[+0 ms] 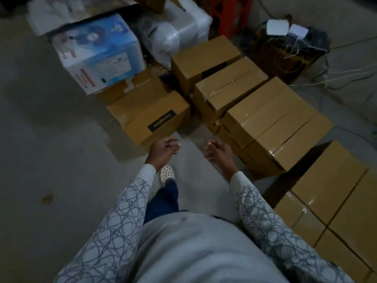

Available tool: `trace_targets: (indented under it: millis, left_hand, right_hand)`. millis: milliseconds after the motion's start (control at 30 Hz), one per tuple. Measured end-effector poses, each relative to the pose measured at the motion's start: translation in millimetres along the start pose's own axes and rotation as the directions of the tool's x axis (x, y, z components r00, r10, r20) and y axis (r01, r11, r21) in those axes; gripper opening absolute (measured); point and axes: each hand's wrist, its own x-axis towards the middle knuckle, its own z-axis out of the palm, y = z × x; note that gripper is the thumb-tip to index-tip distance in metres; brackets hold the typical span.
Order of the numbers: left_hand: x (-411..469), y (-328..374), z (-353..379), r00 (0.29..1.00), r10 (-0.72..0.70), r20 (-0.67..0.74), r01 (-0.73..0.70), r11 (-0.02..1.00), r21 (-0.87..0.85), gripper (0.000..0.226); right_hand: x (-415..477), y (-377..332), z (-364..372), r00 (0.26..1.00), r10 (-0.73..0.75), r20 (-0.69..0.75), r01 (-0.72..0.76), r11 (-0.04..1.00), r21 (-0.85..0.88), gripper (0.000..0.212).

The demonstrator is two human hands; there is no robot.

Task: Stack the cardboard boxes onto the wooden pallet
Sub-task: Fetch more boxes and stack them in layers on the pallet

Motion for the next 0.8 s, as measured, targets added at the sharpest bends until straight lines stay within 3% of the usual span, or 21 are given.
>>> trace_targets:
  millis: [233, 400, 600, 800]
  left_hand:
    - [194, 137, 15, 0.968, 0.01, 0.25, -0.058, 0.981, 0.183, 0.03]
    - [290, 181, 60, 0.926, -0.074, 0.37, -0.03, 0.963, 0.267, 0.037]
    - [442, 176, 136, 0.921, -0.146, 0.361, 0.013, 0.938, 0.346, 0.042]
    - [628, 109, 224, 0.939, -0.219, 0.266, 0.081, 0.891, 0.448, 0.05]
  right_hand:
    - [114, -111, -22, 0.984, 0.0, -0.175, 0.03, 0.986, 0.167, 0.014]
    - [192, -133, -51, 0.952, 0.136, -0.273, -0.043, 0.946, 0.322, 0.017]
    - [351, -111, -98, 0.912, 0.304, -0.275, -0.161, 0.882, 0.443, 0.022]
    - [544, -19, -142, 0.891, 0.356, -0.281, -0.258, 0.908, 0.331, 0.025]
